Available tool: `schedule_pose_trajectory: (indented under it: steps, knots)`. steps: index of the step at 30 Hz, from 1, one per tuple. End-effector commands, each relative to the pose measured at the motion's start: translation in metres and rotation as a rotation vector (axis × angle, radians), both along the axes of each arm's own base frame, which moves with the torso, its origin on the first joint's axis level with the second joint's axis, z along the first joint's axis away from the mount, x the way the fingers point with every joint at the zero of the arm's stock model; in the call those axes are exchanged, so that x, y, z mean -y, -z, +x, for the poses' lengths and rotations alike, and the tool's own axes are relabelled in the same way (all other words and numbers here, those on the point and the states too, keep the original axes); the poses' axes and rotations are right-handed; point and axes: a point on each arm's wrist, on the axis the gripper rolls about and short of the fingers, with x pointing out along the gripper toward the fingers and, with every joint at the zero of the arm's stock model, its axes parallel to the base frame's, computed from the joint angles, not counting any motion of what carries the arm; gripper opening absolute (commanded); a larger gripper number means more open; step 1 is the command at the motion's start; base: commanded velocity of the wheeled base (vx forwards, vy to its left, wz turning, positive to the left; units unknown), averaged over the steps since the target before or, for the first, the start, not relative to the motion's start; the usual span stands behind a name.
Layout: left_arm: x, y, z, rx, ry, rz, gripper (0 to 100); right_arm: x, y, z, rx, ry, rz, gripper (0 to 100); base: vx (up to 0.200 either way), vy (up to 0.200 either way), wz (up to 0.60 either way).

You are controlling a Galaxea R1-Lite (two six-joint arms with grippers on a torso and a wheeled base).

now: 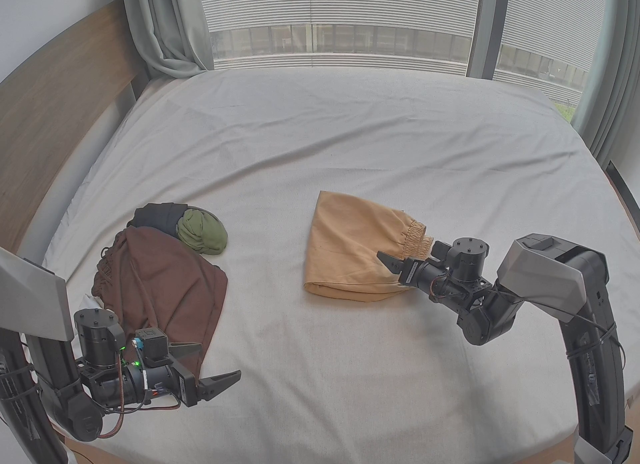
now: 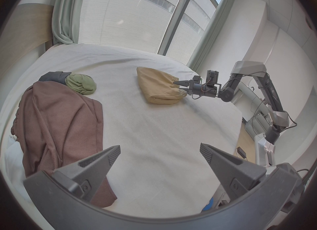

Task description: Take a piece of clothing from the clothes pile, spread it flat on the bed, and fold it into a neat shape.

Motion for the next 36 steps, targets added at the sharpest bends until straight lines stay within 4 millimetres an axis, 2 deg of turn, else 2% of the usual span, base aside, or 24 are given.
schedule_pose_trajectory:
  steps: [1, 3, 4, 5, 7, 9, 10, 11, 13, 16, 20, 25, 28, 29, 33, 35, 36]
  knots:
    - [0.0, -0.003, 0.0, 0.008, 0.012, -0.016, 100, 0.0, 0.001, -0.004, -0.003, 0.003, -0.002, 100, 0.0, 0.0, 0.0]
    - [0.001, -0.008, 0.004, 0.035, 0.012, -0.033, 100, 0.001, -0.02, -0.011, 0.031, 0.007, 0.008, 100, 0.0, 0.0, 0.0]
    - [0.001, -0.008, 0.005, 0.039, 0.012, -0.035, 100, 0.0, -0.022, -0.012, 0.034, 0.006, 0.009, 100, 0.0, 0.0, 0.0]
    - [0.001, -0.017, 0.008, 0.074, 0.0, -0.065, 100, 0.002, -0.047, -0.023, 0.061, 0.003, 0.018, 100, 0.0, 0.0, 0.0]
    - [0.003, -0.033, 0.007, 0.114, -0.006, -0.118, 100, 0.007, -0.086, -0.045, 0.11, -0.003, 0.033, 100, 0.0, 0.0, 0.0]
    - [0.005, -0.043, 0.003, 0.134, -0.002, -0.147, 100, 0.01, -0.106, -0.061, 0.135, -0.008, 0.041, 100, 0.0, 0.0, 0.0]
    - [0.008, -0.052, -0.003, 0.159, 0.014, -0.172, 100, 0.016, -0.127, -0.08, 0.165, -0.011, 0.035, 100, 0.0, 0.0, 0.0]
    - [0.008, -0.053, -0.003, 0.161, 0.016, -0.174, 100, 0.016, -0.128, -0.082, 0.167, -0.012, 0.031, 100, 0.0, 0.0, 0.0]
    - [0.014, -0.071, -0.017, 0.221, 0.055, -0.21, 100, 0.032, -0.15, -0.118, 0.211, -0.012, -0.034, 100, 0.0, 0.0, 0.0]
    - [0.016, -0.089, -0.033, 0.293, 0.086, -0.243, 100, 0.047, -0.161, -0.156, 0.234, -0.01, -0.07, 100, 0.0, 0.0, 0.0]
    - [0.009, -0.109, -0.055, 0.38, 0.076, -0.286, 100, 0.065, -0.176, -0.199, 0.267, 0.003, -0.065, 100, 0.0, 0.0, 0.0]
    - [-0.004, -0.125, -0.072, 0.458, 0.037, -0.296, 100, 0.085, -0.19, -0.232, 0.315, 0.05, -0.066, 100, 0.0, 0.0, 0.0]
    - [-0.009, -0.128, -0.079, 0.466, 0.022, -0.292, 100, 0.09, -0.191, -0.242, 0.324, 0.058, -0.083, 100, 0.0, 0.0, 0.0]
    - [-0.014, -0.132, -0.096, 0.471, 0.016, -0.291, 100, 0.095, -0.194, -0.261, 0.339, 0.061, -0.092, 100, 0.0, 0.0, 0.0]
    - [-0.023, -0.131, -0.128, 0.439, 0.008, -0.279, 100, 0.104, -0.205, -0.294, 0.37, 0.062, -0.088, 100, 0.0, 0.0, 0.0]
    - [-0.026, -0.127, -0.138, 0.422, 0.002, -0.273, 100, 0.107, -0.208, -0.307, 0.376, 0.066, -0.087, 100, 0.0, 0.0, 0.0]
    - [-0.026, -0.127, -0.138, 0.422, 0.002, -0.273, 100, 0.107, -0.208, -0.307, 0.376, 0.066, -0.087, 100, 0.0, 0.0, 0.0]
